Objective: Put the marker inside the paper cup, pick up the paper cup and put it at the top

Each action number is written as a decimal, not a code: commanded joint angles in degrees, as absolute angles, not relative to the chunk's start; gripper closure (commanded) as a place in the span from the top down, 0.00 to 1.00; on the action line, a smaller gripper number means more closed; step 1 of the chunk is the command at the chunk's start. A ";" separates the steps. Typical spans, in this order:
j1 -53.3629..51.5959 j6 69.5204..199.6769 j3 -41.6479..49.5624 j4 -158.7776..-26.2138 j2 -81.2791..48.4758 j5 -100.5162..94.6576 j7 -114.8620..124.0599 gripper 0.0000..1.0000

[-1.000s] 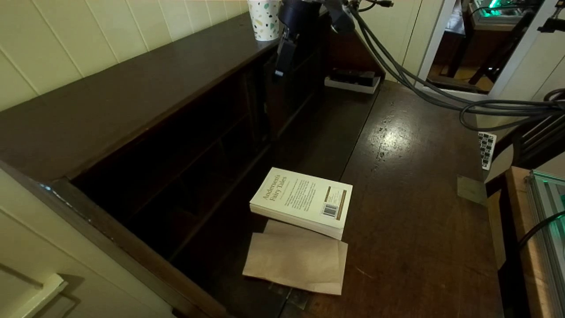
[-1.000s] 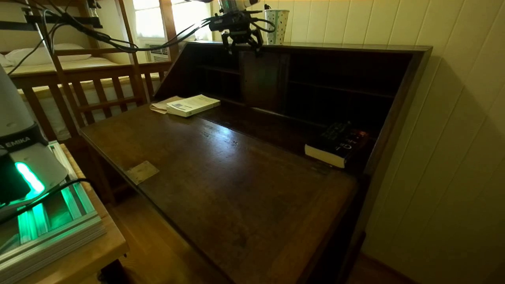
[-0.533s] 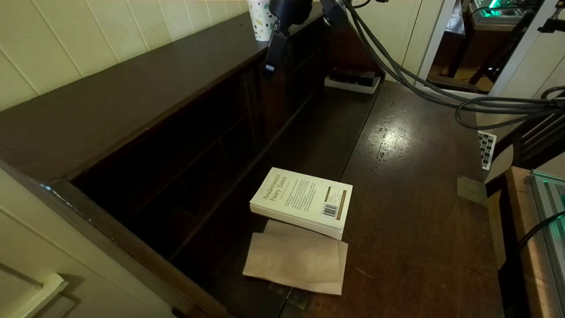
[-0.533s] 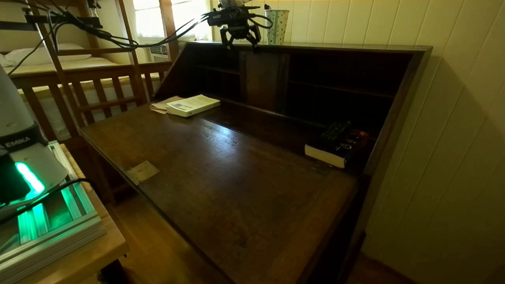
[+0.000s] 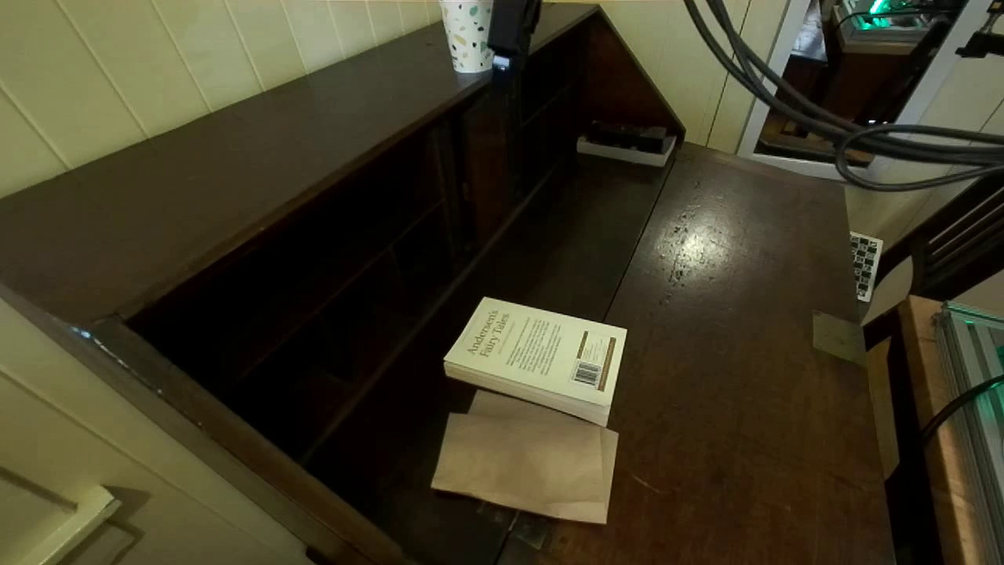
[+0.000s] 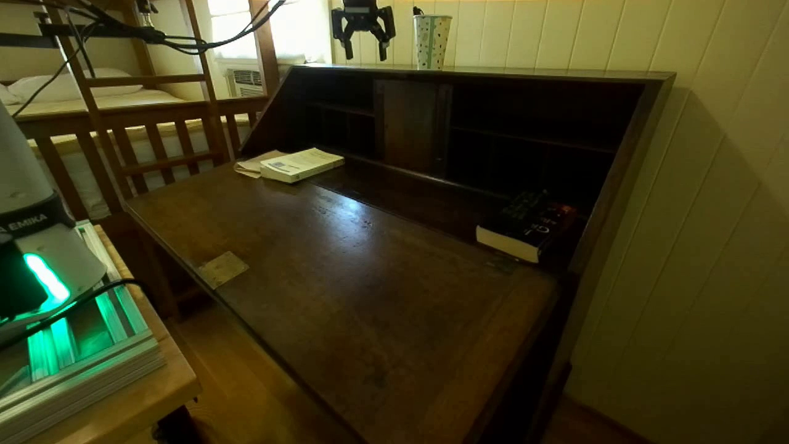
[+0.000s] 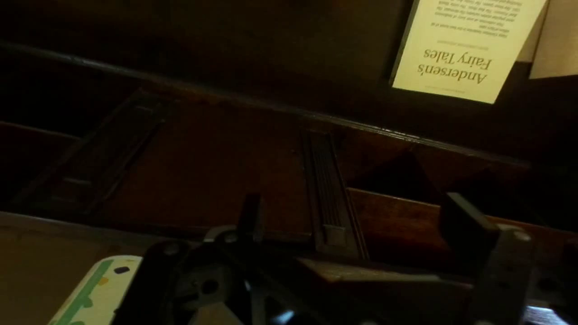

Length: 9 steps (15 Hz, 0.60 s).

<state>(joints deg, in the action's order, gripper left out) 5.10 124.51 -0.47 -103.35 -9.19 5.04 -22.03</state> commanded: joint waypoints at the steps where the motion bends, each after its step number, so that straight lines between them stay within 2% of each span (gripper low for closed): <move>1: 4.12 116.65 0.76 -101.61 -6.91 1.44 -14.71 1.00; 9: 4.41 110.57 1.79 -101.77 -1.79 -0.21 -9.97 1.00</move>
